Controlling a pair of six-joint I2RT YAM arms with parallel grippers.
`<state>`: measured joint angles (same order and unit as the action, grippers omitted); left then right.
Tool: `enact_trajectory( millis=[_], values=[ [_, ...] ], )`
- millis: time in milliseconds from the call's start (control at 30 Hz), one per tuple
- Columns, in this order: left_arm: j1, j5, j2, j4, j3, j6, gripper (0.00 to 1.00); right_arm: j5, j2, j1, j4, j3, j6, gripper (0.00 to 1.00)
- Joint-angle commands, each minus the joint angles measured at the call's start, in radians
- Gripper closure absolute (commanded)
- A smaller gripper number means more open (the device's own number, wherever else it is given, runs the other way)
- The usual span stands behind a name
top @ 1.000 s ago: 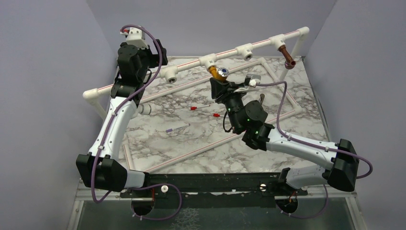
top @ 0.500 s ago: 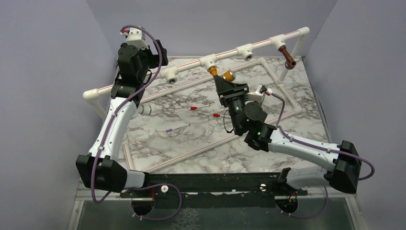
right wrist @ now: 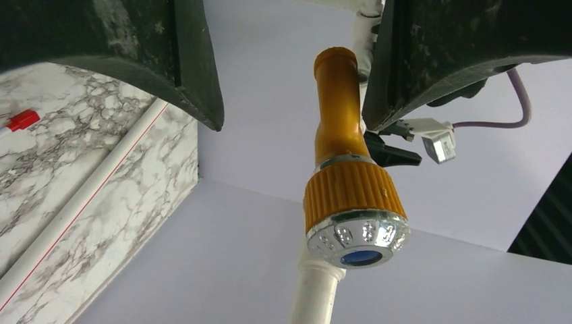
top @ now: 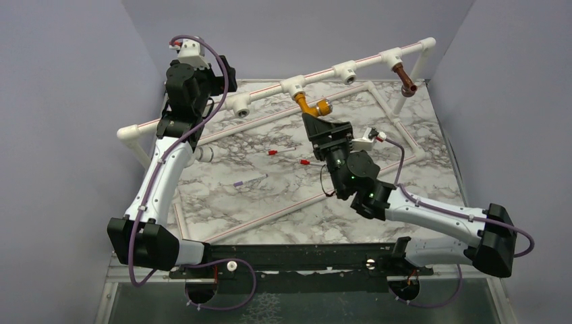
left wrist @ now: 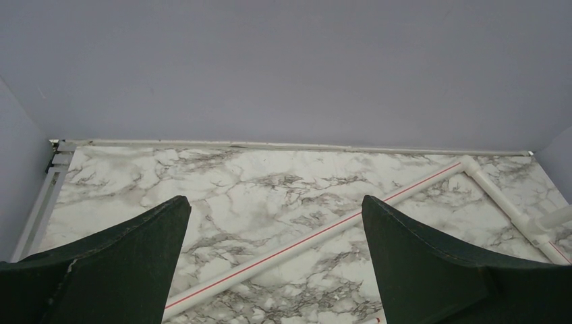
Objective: Install the water faucets
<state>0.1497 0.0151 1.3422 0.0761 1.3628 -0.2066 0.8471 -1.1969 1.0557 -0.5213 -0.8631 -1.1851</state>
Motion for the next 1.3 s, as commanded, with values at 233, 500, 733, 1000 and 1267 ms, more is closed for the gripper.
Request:
enact_trajectory(
  millis=[233, 500, 733, 1000, 1267],
  values=[
    [-0.038, -0.040, 0.041, 0.165, -0.067, -0.009, 0.01, -0.079, 0.201, 0.004, 0.084, 0.016, 0.515, 0.14],
    [-0.038, -0.038, 0.043, 0.166, -0.067, -0.009, 0.01, -0.269, 0.249, 0.004, 0.239, -0.101, 1.110, 0.15],
    [-0.039, -0.043, 0.048, 0.166, -0.067, -0.011, 0.01, -0.457, 0.275, 0.004, 0.425, -0.183, 1.675, 0.15],
    [-0.039, -0.044, 0.048, 0.166, -0.067, -0.012, 0.01, -0.541, 0.238, 0.004, 0.691, -0.273, 2.259, 0.15],
    [-0.042, -0.047, 0.048, 0.166, -0.067, -0.014, 0.01, -0.462, 0.183, 0.004, 0.566, -0.220, 2.736, 0.16]
  ],
)
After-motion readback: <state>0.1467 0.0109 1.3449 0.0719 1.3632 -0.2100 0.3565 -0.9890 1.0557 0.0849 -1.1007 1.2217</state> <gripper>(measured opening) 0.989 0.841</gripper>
